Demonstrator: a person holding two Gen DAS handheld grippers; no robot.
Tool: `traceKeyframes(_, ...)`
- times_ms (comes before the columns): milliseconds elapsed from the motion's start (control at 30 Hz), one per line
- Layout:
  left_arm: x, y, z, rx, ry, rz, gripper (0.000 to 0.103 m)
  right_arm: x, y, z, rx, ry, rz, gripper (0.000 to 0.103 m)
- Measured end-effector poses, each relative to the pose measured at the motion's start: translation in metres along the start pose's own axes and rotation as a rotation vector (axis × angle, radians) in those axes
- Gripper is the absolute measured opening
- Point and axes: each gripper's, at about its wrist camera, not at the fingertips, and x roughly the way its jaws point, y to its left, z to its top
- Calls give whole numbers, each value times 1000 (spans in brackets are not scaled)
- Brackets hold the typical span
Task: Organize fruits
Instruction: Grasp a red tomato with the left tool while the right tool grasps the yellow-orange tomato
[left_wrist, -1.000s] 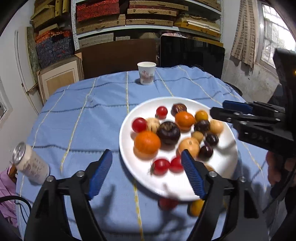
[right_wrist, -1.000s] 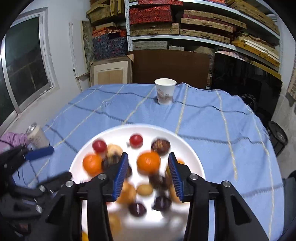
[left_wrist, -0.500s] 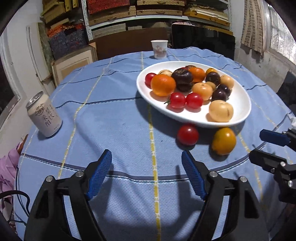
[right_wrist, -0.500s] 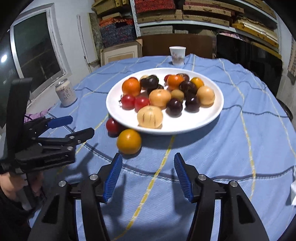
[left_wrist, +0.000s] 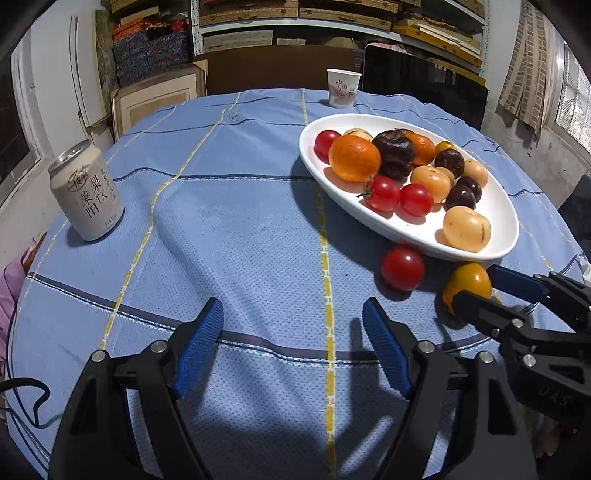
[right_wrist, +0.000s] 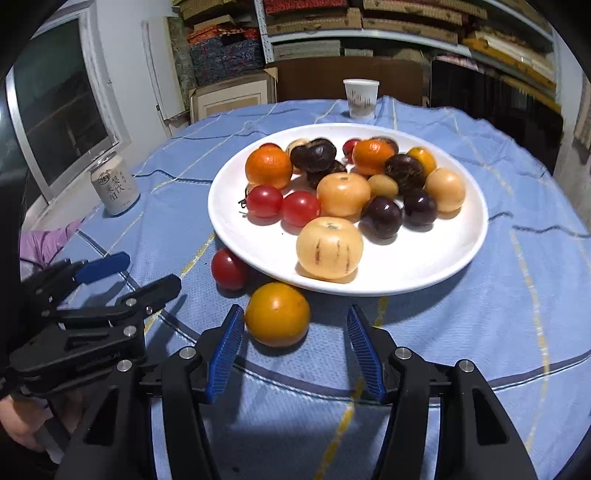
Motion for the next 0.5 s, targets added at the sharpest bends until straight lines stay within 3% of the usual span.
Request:
traceKeyframes(133, 2, 0, 0, -1, 2, -7, 76, 0, 6, -1, -20, -1, 29, 38)
traceKeyframes(367, 2, 0, 1, -7, -4, -11, 76, -13, 1, -8, -21, -14, 35, 38)
traceKeyframes(500, -5, -7, 2, 18, -34, -38, 76, -40, -5, -23, -58, -70, -1, 38)
